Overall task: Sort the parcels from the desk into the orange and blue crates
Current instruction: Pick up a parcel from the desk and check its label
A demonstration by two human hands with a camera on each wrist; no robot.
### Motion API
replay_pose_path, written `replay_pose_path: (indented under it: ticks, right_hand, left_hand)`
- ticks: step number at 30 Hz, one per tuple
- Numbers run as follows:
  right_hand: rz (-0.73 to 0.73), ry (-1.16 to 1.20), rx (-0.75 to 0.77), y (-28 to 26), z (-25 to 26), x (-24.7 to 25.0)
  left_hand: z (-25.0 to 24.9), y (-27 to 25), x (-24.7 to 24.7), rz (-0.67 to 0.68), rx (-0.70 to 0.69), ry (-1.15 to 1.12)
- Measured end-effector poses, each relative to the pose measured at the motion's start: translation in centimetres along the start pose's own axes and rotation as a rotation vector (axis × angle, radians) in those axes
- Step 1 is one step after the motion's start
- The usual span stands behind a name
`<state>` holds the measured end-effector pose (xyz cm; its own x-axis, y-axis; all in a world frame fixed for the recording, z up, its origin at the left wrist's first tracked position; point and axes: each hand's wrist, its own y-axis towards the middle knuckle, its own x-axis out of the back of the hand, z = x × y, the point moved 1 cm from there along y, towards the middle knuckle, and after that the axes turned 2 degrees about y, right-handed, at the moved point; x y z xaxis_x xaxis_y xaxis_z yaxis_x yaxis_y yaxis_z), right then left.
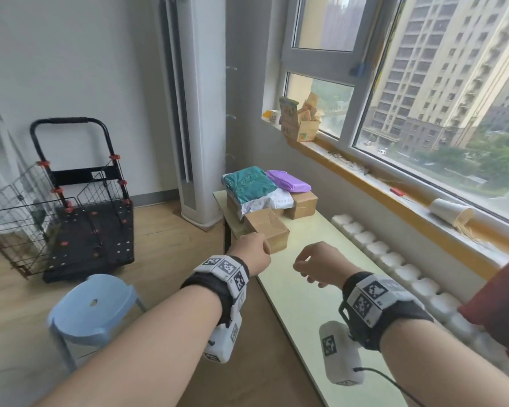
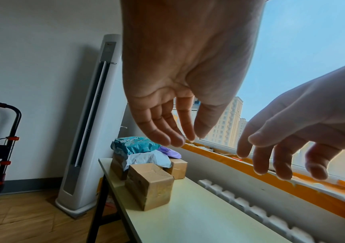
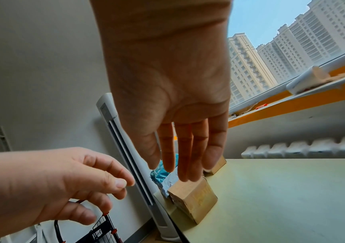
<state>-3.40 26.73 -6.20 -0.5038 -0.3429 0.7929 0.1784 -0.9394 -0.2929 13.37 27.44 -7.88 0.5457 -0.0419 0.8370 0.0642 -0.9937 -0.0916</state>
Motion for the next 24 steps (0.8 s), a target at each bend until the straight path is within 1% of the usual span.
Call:
replay_pose_path:
  ticks: [3, 7, 13, 16, 18, 24]
  right_hand:
    - [-0.01, 0.009, 0.0, 3.8, 0.3, 0.5]
    - [-0.015, 0.0, -0.015, 8.4, 0.4, 1.3]
    - [-0.109, 0.023, -0.002, 15.3, -0.3, 1.8]
    - [-0.179, 0.028, -0.018, 17.1, -1.0, 1.1]
    - [-0.198, 0.02, -0.03, 17.8, -1.5, 0.5]
    - [-0.168, 0.041, -0.092, 20.2, -1.9, -0.5]
  left_hand:
    - [0.5, 3.7, 0.2, -0.002, 0.006, 0.003]
    - [0.7, 8.5, 0.1, 0.036, 0.007, 0.018]
    - [1.0, 15.6, 0.5, 0.037, -0.009, -0.006]
    - [2.2, 18.1, -0.2, 0.053, 0.005, -0.052]
    - [2.7, 19.3, -0.7, 0.061, 0.006, -0.07]
    - [3.8, 22.9, -1.7, 0.097, -0.042, -0.089]
